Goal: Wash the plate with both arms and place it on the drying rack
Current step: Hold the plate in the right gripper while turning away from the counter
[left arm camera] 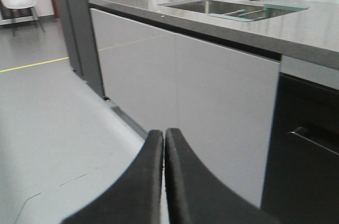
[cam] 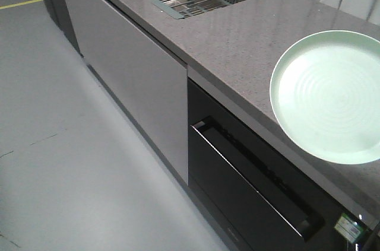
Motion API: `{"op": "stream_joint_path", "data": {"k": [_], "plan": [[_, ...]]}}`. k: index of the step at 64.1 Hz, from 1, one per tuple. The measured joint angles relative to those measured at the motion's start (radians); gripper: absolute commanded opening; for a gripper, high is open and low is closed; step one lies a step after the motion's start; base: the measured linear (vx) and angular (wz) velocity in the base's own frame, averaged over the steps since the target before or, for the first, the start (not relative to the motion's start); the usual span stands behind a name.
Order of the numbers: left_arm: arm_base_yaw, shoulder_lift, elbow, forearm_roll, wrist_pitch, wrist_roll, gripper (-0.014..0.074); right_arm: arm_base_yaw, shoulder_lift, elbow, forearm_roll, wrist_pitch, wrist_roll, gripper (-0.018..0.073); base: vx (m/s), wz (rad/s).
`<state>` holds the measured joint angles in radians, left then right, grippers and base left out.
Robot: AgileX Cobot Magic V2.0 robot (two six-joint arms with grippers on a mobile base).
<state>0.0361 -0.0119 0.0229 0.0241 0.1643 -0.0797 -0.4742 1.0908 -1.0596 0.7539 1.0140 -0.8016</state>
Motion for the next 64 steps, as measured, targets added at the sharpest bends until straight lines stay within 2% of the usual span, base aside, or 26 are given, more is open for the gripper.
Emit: {"op": "stream_joint_path", "data": {"k": [64], "plan": [[0.0, 0.0, 0.0, 0.0, 0.0, 0.0, -0.0006, 0.0, 0.0, 0.0, 0.0, 0.0, 0.0, -0.0006, 0.03, 0.38]]}}
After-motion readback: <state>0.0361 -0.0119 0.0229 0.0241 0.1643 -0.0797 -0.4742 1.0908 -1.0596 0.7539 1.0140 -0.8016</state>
